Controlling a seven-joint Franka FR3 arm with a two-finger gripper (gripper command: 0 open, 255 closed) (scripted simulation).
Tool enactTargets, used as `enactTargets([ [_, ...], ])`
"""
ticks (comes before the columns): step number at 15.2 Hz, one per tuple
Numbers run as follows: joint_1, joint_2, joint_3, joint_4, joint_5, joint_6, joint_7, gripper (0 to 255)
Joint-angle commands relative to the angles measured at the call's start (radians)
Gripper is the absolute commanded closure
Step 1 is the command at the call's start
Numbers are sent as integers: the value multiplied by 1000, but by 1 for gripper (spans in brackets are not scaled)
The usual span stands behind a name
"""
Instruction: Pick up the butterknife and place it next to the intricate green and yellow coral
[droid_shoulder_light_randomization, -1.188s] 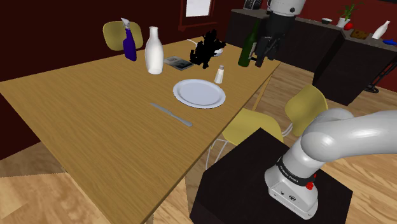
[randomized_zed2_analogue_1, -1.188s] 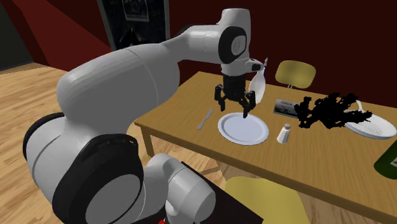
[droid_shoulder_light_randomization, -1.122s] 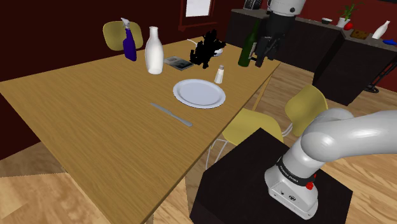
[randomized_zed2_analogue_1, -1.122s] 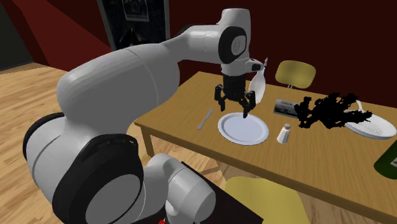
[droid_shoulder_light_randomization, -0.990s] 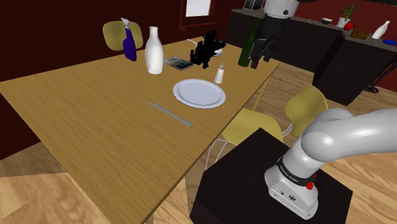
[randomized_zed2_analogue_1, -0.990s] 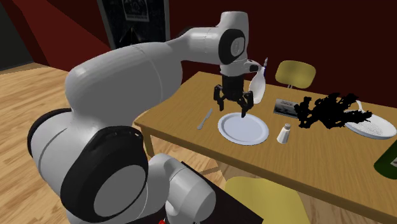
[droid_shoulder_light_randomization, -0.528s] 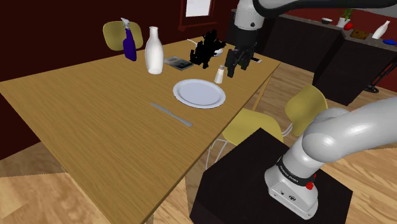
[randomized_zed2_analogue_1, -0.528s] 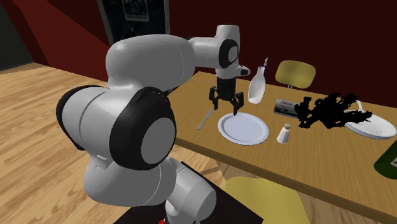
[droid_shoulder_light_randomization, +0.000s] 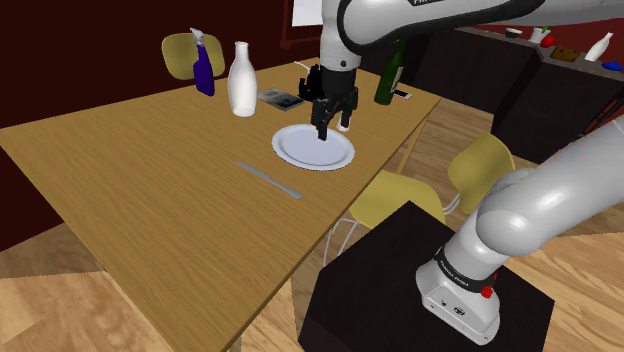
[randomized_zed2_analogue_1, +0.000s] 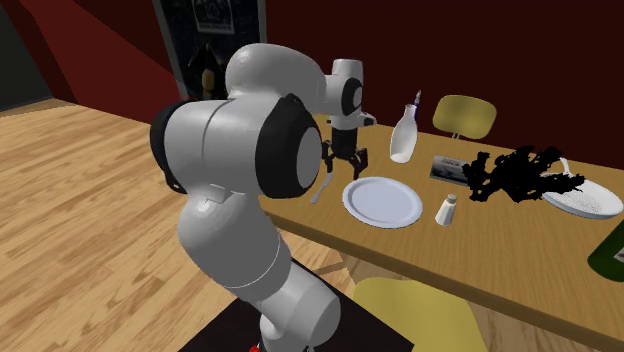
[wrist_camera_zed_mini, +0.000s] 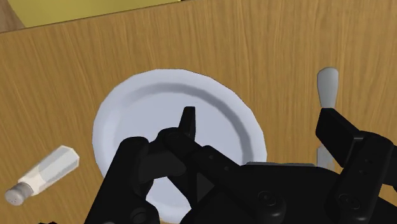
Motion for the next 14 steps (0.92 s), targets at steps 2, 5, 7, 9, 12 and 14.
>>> enactTargets([
  [2, 9, 112, 32, 58, -5, 33, 37, 0],
  [5, 23, 226, 61, 121, -18, 61, 77, 0],
  [7, 34, 303, 78, 168, -31, 75, 104, 0],
  [9, 47, 381, 92, 221, -47, 86, 130, 0],
  [12, 72, 501, 107, 308, -73, 93, 169, 0],
  [14, 93, 581, 113, 372, -91, 93, 192, 0],
])
